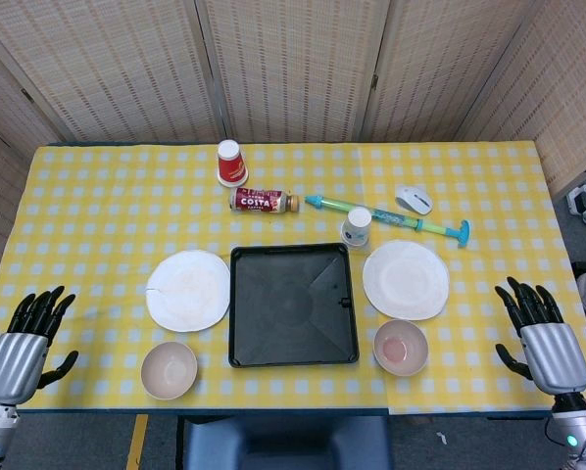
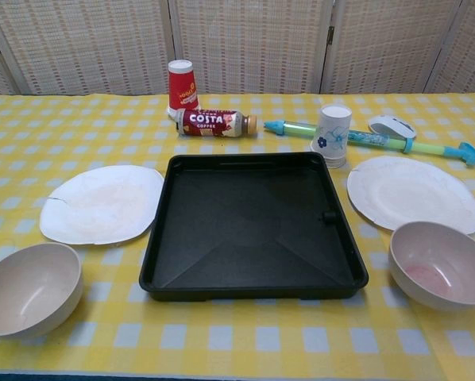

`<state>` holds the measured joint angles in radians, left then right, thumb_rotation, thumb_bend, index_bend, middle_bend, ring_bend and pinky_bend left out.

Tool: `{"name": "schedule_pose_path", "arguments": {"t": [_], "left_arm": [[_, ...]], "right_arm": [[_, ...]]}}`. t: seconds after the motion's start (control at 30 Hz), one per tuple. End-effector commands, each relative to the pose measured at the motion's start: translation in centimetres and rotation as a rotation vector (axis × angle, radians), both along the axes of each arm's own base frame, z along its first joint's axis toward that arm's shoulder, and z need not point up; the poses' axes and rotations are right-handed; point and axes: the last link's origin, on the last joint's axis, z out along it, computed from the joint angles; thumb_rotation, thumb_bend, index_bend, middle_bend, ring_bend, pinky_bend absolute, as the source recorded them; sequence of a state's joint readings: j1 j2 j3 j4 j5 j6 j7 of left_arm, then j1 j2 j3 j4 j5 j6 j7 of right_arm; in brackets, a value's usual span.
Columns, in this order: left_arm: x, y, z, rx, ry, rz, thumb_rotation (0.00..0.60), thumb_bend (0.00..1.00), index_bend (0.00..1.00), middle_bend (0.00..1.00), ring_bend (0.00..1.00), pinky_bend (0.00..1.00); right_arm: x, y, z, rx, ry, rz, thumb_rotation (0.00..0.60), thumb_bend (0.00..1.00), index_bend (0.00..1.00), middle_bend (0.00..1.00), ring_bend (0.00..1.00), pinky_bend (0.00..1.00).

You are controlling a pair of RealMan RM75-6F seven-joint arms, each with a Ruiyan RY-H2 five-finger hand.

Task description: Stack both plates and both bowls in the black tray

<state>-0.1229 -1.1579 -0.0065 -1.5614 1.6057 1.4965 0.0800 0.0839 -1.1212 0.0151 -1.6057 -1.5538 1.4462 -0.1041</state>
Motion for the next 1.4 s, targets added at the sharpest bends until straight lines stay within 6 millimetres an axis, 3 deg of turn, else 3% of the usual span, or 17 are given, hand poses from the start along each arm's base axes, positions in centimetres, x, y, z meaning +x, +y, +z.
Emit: {"name": "schedule_pose_path", "arguments": {"t": [0.03, 0.47, 0.73, 0.9, 1.03, 1.4], "left_arm": [[-0.1, 0.2, -0.2, -0.002, 0.009, 0.009, 0.600, 0.34, 0.07, 0.05, 0.00, 0.05], [0.9, 0.1, -0.7, -0.021, -0.015, -0.026, 0.600, 0.34, 0.03, 0.05, 0.00, 0.05], [0.9, 0.0, -0.8, -0.031, -0.019, -0.019, 0.600, 0.34, 0.03, 0.05, 0.00, 0.05], [0.7, -0.1, -0.9, -0.041, -0.004, 0.016, 0.600, 0.34, 0.03, 0.05, 0.00, 0.05], [0.7, 0.0, -0.7, -0.033, -0.005, 0.027, 0.600, 0.34, 0.03, 0.05, 0.00, 0.05], [0.4, 0.3, -1.2, -0.060, 0.013, 0.062, 0.600, 0.34, 0.04, 0.05, 0.00, 0.05]], "right_arm": [[-0.1, 0.0, -0.2, 0.007, 0.006, -0.002, 0.600, 0.34, 0.00, 0.00, 0.00, 0.00], [-0.2, 1.2, -0.2, 0.055, 0.004, 0.007, 0.600, 0.34, 0.00, 0.00, 0.00, 0.00], [-0.9, 0.8, -0.1, 0.062, 0.056, 0.006, 0.600, 0.34, 0.17, 0.00, 0.00, 0.00], [-1.6, -0.2, 0.2, 0.058, 0.061, 0.022, 0.600, 0.34, 0.29, 0.00, 0.00, 0.00], [-3.0, -1.7, -0.4, 0.079, -0.030, 0.004, 0.600, 0.34, 0.39, 0.00, 0.00, 0.00], [-4.6, -3.9, -2.2, 0.092, 0.003, 0.022, 0.600, 0.34, 0.44, 0.00, 0.00, 0.00]]}}
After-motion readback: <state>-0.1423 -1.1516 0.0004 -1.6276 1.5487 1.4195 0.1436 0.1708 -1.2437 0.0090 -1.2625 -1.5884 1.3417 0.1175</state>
